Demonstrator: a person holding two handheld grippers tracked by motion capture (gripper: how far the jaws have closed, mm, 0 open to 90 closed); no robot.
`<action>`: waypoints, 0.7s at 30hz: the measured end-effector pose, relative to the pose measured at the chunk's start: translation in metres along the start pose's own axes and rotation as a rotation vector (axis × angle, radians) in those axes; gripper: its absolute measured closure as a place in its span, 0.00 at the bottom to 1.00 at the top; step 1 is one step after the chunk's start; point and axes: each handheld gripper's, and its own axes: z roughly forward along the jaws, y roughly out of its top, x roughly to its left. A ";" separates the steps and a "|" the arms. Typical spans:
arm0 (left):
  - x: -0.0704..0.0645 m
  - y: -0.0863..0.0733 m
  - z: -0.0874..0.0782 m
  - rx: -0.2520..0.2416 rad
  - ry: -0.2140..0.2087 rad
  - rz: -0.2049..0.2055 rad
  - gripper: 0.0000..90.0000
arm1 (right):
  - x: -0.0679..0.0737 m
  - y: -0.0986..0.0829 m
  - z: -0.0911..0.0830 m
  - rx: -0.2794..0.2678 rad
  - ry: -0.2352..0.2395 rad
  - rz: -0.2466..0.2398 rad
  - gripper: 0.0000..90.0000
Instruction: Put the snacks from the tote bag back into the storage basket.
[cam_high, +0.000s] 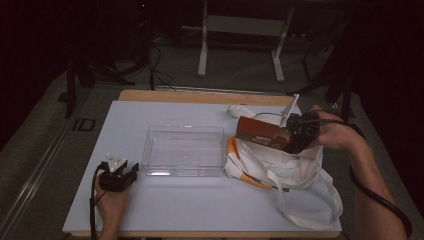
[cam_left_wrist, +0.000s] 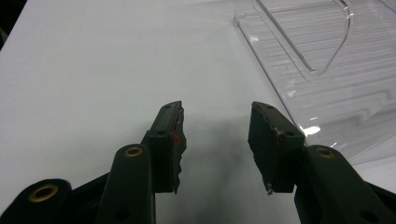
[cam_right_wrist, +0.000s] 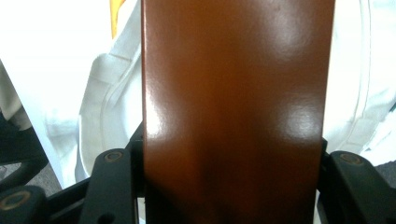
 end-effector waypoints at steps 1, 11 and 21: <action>0.000 0.000 0.000 0.000 0.000 0.000 0.62 | 0.000 0.001 0.000 -0.002 0.000 -0.005 0.48; 0.000 0.000 0.000 -0.002 0.000 -0.002 0.62 | 0.003 0.016 0.005 -0.019 0.011 -0.030 0.48; 0.000 0.000 0.000 -0.002 -0.002 -0.003 0.62 | 0.005 0.030 0.007 -0.025 0.018 -0.055 0.48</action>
